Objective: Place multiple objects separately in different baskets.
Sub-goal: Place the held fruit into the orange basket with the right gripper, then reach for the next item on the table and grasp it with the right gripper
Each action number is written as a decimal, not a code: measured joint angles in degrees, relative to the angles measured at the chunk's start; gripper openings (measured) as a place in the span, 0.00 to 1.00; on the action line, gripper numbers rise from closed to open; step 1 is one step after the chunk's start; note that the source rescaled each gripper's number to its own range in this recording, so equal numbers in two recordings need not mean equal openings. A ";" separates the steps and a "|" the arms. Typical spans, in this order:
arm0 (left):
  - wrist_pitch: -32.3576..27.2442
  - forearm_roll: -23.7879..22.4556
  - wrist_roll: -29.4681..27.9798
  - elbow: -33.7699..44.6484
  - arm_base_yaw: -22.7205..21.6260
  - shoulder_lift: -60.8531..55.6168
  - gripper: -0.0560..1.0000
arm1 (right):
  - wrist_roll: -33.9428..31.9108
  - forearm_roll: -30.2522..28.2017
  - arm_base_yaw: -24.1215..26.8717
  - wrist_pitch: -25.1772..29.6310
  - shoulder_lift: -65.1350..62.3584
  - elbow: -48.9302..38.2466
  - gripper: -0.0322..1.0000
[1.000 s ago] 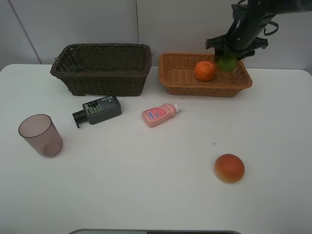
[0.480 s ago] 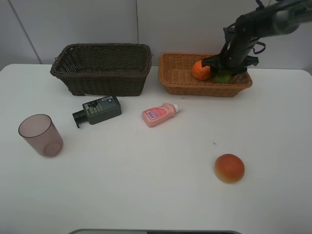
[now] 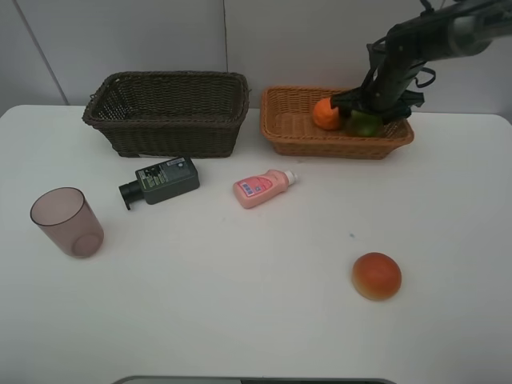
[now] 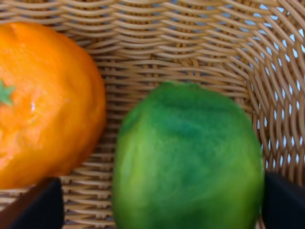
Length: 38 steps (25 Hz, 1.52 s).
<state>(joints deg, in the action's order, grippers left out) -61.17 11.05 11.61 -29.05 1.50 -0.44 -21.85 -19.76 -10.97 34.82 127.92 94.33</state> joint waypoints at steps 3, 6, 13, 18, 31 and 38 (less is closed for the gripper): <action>0.00 0.00 0.00 0.00 0.00 0.00 0.99 | 0.00 0.00 0.00 0.21 0.00 0.00 0.89; 0.00 0.00 0.00 0.00 0.00 0.00 0.99 | 0.00 0.00 0.00 1.85 -0.73 0.00 0.91; 0.00 0.00 0.00 0.00 0.00 0.00 0.99 | 5.08 7.54 0.00 11.23 -6.48 0.00 0.92; 0.00 0.00 0.00 0.00 0.00 0.00 0.99 | 10.09 14.01 -0.31 17.12 -9.78 -2.87 0.92; 0.00 0.00 0.00 0.00 0.00 0.00 0.99 | 11.82 15.07 -6.55 13.38 -29.91 -34.05 0.92; 0.00 0.00 0.00 0.00 0.00 0.00 0.99 | 11.82 15.27 -10.82 8.75 -37.80 -46.99 0.92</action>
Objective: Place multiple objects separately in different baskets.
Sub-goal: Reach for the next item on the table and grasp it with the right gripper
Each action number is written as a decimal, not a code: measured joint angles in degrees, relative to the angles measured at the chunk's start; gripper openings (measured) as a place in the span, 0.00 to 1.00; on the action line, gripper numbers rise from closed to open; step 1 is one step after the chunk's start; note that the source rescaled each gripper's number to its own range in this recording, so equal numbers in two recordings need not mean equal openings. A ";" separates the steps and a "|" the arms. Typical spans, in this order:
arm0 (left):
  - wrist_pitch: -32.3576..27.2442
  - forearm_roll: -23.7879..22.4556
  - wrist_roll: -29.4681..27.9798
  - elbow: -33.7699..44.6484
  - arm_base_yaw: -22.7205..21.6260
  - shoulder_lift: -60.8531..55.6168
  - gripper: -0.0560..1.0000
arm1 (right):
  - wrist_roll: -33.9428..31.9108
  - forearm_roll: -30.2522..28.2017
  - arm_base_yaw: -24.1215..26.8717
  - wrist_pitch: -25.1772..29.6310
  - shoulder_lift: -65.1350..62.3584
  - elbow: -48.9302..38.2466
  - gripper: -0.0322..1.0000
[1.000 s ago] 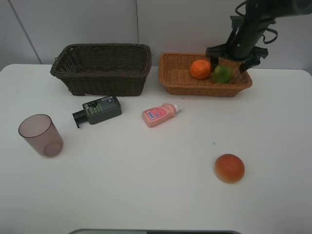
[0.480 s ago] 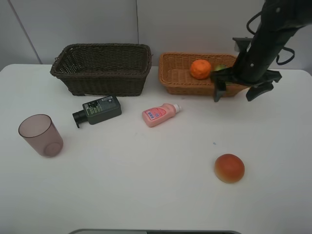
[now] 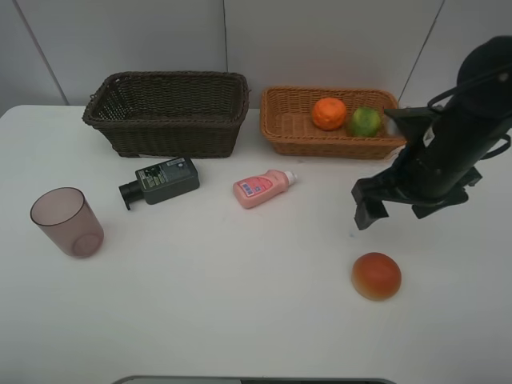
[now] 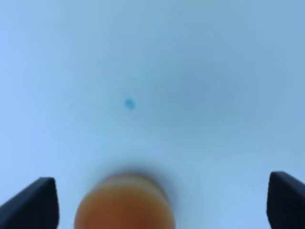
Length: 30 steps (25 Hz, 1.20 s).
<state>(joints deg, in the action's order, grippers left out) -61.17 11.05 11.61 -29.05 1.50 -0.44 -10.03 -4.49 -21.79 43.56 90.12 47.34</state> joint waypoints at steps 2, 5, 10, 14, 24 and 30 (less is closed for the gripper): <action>0.00 0.00 0.00 0.00 0.00 0.00 0.99 | 0.00 0.00 -1.32 -1.59 -1.49 -3.59 0.92; 0.00 0.00 0.00 0.00 0.00 0.00 0.99 | 0.00 -0.07 -3.18 -4.49 -2.61 -7.65 0.92; 0.00 0.00 0.00 0.00 0.00 0.00 0.99 | 0.00 -0.28 -5.74 -8.59 -2.68 -11.85 0.92; 0.00 0.00 0.00 0.00 0.00 0.00 0.99 | -0.05 -0.05 -6.89 -11.48 -2.67 -14.55 0.92; 0.00 0.00 0.00 0.00 0.00 0.00 0.99 | -0.23 1.25 -7.22 -16.60 1.56 -16.38 0.92; 0.00 0.00 0.00 0.00 0.00 0.00 0.99 | -0.25 1.25 -7.22 -19.79 5.69 -16.52 0.92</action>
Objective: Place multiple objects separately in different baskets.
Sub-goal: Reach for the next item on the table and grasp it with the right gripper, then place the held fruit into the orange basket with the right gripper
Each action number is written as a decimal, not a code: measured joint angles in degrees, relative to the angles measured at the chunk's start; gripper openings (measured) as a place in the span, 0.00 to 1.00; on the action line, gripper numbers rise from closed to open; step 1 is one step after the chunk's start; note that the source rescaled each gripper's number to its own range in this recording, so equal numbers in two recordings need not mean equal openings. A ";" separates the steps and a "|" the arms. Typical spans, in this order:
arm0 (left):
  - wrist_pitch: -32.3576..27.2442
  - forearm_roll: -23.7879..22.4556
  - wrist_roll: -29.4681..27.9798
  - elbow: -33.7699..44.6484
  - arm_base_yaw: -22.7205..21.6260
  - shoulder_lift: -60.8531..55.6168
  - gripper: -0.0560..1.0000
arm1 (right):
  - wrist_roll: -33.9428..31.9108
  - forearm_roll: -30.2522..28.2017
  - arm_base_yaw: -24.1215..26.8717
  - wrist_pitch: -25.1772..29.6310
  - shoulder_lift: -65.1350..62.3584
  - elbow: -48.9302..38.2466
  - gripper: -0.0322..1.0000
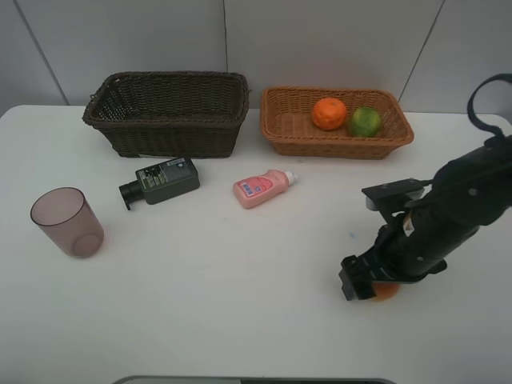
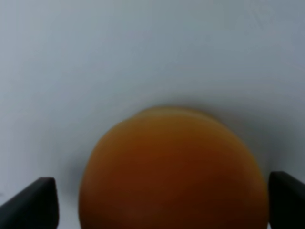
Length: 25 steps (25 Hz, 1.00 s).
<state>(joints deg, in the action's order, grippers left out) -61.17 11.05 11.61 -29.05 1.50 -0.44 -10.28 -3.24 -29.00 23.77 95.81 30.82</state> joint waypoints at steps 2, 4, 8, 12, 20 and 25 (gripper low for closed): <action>0.00 0.00 0.00 0.00 0.00 0.00 0.99 | 0.00 0.00 0.00 -0.55 0.68 0.00 0.92; 0.00 0.00 0.00 0.00 0.00 0.00 0.99 | 0.00 0.00 0.00 -0.81 0.71 0.00 0.91; 0.00 0.00 0.00 0.00 0.00 0.00 0.99 | -0.86 0.00 0.00 -1.43 0.73 0.00 0.54; 0.00 0.00 0.00 0.00 0.00 0.00 0.99 | -1.06 0.00 0.00 -1.43 0.83 0.00 0.19; 0.00 0.00 0.00 0.00 0.00 0.00 0.99 | -1.06 0.00 0.00 -1.43 0.83 0.00 0.19; 0.00 0.00 0.00 0.00 0.00 0.00 0.99 | -1.06 0.00 0.00 -1.54 0.83 0.00 0.19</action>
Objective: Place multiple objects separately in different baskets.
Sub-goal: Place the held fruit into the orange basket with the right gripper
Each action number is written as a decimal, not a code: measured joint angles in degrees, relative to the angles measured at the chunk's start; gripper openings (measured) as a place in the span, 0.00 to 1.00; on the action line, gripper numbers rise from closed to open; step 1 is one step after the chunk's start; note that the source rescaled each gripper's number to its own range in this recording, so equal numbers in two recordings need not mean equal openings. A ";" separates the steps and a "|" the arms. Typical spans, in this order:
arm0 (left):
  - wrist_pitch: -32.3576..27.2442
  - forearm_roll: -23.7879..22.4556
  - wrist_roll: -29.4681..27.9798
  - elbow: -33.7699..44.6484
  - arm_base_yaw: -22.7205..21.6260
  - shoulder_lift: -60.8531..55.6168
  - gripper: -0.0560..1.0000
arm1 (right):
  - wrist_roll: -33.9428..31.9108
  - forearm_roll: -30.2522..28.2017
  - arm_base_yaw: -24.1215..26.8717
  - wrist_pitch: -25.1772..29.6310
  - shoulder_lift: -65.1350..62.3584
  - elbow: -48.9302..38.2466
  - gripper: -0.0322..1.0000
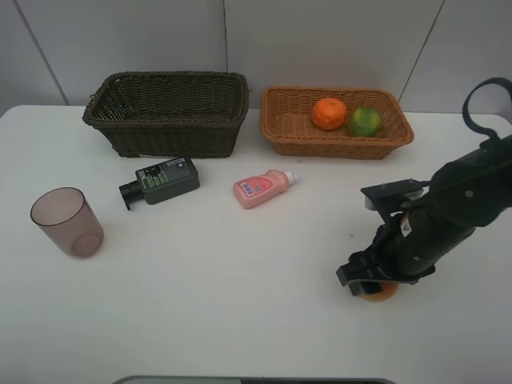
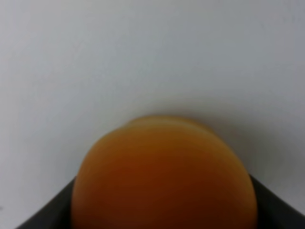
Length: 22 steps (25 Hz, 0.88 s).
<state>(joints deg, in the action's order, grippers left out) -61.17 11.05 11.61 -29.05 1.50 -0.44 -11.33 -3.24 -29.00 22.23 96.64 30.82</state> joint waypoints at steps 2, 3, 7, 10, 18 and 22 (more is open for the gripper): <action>0.00 0.00 0.00 0.00 0.00 0.00 0.99 | 0.00 0.00 0.00 -0.05 0.00 0.00 0.19; 0.00 0.00 0.00 0.00 0.00 0.00 0.99 | 0.00 0.00 0.00 -0.11 0.00 0.00 0.19; 0.00 0.00 0.00 0.00 0.00 0.00 0.99 | 0.00 0.00 0.00 -0.11 0.00 0.00 0.19; 0.00 0.00 0.00 0.00 0.00 0.00 0.99 | 0.00 0.00 0.00 -0.11 0.00 0.00 0.19; 0.00 0.00 0.00 0.00 0.00 0.00 0.99 | 0.00 0.82 0.00 10.04 -2.49 7.10 0.19; 0.00 0.00 0.00 0.00 0.00 0.00 0.99 | 0.00 1.61 0.00 17.34 -3.94 15.31 0.19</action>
<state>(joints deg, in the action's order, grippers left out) -61.17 11.05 11.61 -29.05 1.50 -0.44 -11.33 -1.63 -29.00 39.57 92.70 46.13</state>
